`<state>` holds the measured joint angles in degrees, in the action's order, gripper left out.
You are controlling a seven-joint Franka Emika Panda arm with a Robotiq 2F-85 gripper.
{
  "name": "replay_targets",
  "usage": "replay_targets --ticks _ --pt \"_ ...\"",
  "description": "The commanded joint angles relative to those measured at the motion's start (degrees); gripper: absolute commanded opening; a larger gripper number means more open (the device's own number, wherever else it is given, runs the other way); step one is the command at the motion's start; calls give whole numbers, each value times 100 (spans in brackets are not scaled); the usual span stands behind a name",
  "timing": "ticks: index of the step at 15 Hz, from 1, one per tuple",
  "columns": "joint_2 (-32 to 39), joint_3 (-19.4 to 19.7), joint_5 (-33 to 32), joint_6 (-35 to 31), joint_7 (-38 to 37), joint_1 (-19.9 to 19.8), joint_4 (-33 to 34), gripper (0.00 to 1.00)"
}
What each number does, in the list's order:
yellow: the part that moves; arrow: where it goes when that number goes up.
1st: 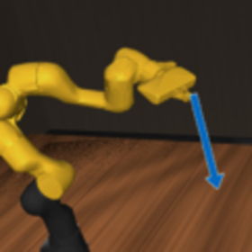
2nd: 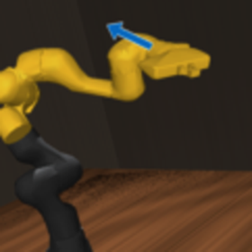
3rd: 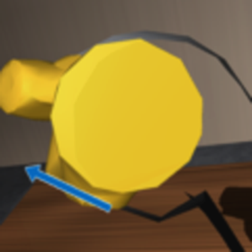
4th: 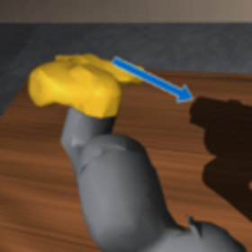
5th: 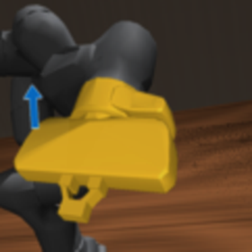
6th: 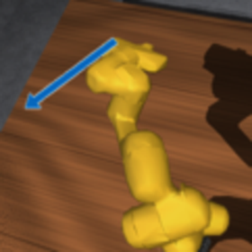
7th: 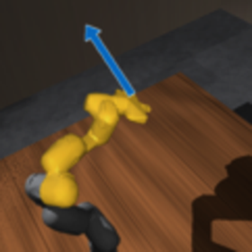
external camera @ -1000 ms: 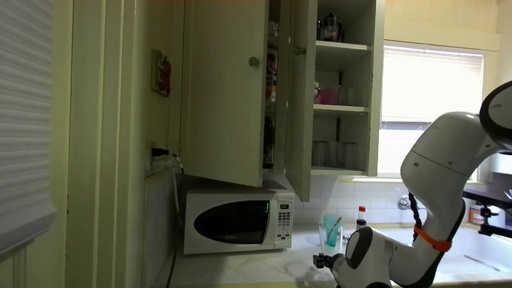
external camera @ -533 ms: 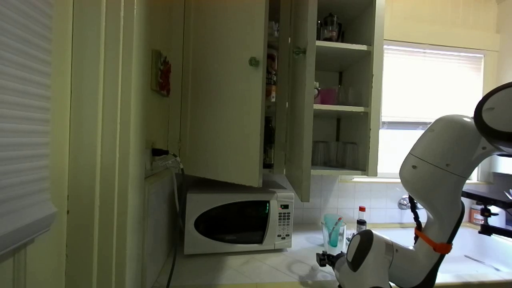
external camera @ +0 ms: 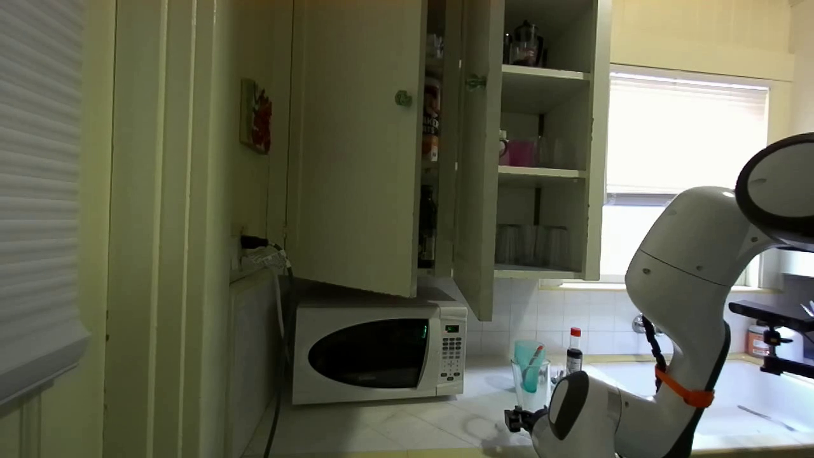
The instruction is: Remove one glass cup from the upper cabinet on the right and put it on the counter.
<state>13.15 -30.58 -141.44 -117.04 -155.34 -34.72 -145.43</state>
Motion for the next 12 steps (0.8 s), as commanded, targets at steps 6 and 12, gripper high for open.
replay_targets --ticks 6,12 --pt "116 996 936 876 -237 1813 -113 51" --pt "413 542 801 1481 -233 1513 0 51"
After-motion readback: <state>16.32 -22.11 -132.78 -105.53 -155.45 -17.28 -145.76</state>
